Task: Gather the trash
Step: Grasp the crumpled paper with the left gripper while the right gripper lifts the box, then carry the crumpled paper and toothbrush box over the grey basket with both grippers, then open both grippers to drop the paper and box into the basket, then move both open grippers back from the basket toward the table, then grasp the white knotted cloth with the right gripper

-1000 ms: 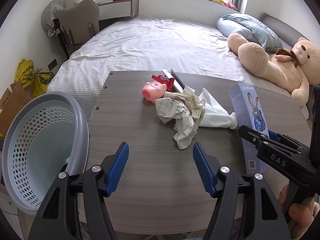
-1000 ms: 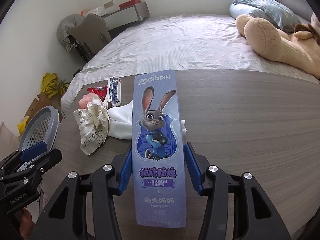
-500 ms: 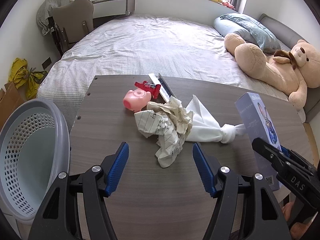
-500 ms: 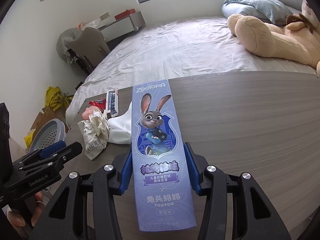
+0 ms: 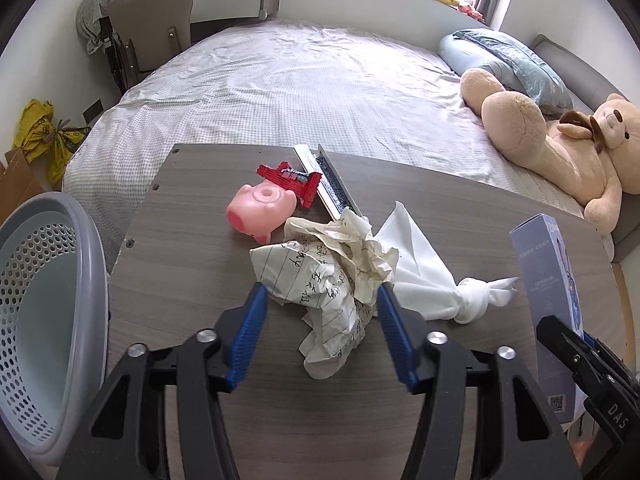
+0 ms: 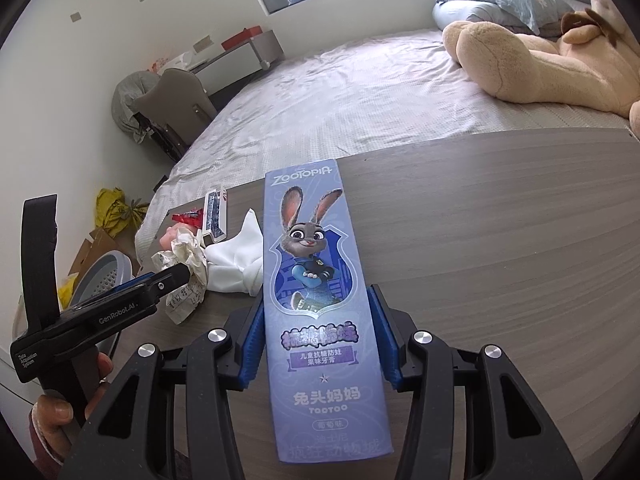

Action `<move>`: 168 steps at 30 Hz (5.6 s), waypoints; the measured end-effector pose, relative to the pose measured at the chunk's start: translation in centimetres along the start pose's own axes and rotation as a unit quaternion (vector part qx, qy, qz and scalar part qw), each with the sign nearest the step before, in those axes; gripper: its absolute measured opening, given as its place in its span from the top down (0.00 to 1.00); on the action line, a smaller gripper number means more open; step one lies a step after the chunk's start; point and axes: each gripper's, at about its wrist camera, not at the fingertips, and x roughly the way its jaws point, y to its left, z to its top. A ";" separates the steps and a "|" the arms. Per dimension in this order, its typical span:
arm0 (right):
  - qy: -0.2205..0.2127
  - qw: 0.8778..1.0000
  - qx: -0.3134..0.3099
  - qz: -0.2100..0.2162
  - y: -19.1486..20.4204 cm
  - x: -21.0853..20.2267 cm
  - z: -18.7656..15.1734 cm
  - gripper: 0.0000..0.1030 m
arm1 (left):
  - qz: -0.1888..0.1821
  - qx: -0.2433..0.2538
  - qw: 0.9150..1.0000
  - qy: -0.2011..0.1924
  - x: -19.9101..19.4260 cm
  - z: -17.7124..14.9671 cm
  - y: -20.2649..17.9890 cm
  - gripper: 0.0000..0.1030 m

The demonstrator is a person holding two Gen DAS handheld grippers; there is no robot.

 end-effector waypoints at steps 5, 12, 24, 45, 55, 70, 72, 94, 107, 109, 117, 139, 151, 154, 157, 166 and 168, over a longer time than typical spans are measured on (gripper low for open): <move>0.000 1.000 0.001 0.000 0.1 0.0 0.0 0.55 | -0.012 0.001 1.000 0.002 -0.2 -0.3 -0.1 0.82; -0.003 1.000 -0.005 0.001 0.4 -0.2 0.2 0.55 | -0.004 0.008 1.000 -0.016 -2.4 -1.1 0.2 0.82; -0.015 0.999 -0.037 0.010 4.1 -1.5 -0.1 0.55 | 0.023 0.007 0.998 -0.066 -7.7 -2.1 2.7 0.82; 0.022 0.983 -0.153 0.104 20.8 3.5 -0.1 0.55 | 0.116 -0.066 0.987 -0.094 -12.1 -3.7 17.5 0.82; 0.070 0.963 -0.208 0.153 28.7 7.0 -1.6 0.55 | 0.157 -0.091 0.981 -0.075 -12.6 -4.6 22.6 0.82; 0.107 0.951 -0.242 0.161 32.6 10.2 -2.7 0.53 | 0.166 -0.121 0.976 -0.070 -12.6 -5.3 26.0 0.80; 0.108 0.951 -0.244 0.158 32.6 10.2 -2.9 0.53 | 0.168 -0.123 0.976 -0.070 -12.8 -5.3 26.3 0.71; 0.084 0.953 -0.253 0.144 32.2 8.9 -3.2 0.38 | 0.195 -0.144 0.967 -0.082 -14.3 -6.3 26.5 0.42; 0.070 0.956 -0.247 0.143 31.2 7.5 -3.2 0.34 | 0.199 -0.140 0.966 -0.092 -15.2 -6.5 25.4 0.38; 0.067 0.957 -0.246 0.142 30.9 7.2 -3.3 0.33 | 0.200 -0.140 0.965 -0.095 -15.3 -6.6 25.1 0.37; 0.057 0.962 -0.233 0.130 28.8 5.9 -3.1 0.31 | 0.191 -0.130 0.968 -0.100 -15.5 -6.6 23.1 0.34; 0.023 0.989 -0.140 0.031 14.6 1.8 -1.1 0.20 | 0.113 -0.046 0.988 -0.096 -11.9 -4.5 11.7 0.29; 0.022 0.988 -0.150 -0.002 9.1 2.6 1.1 0.16 | 0.107 -0.016 0.992 -0.066 -9.0 -3.9 7.7 0.29; 0.026 0.986 -0.162 -0.006 8.5 3.4 1.7 0.15 | 0.108 -0.010 0.992 -0.062 -8.5 -3.7 7.0 0.29; 0.036 0.984 -0.176 -0.012 7.8 4.2 2.0 0.15 | 0.109 -0.007 0.992 -0.057 -7.9 -3.4 6.4 0.29; 0.064 0.974 -0.214 -0.020 7.3 7.1 2.4 0.15 | 0.107 -0.011 0.993 -0.041 -6.3 -2.0 6.1 0.29; 0.067 0.973 -0.220 -0.023 7.3 7.6 2.4 0.15 | 0.106 -0.011 0.994 -0.038 -6.0 -1.8 6.0 0.29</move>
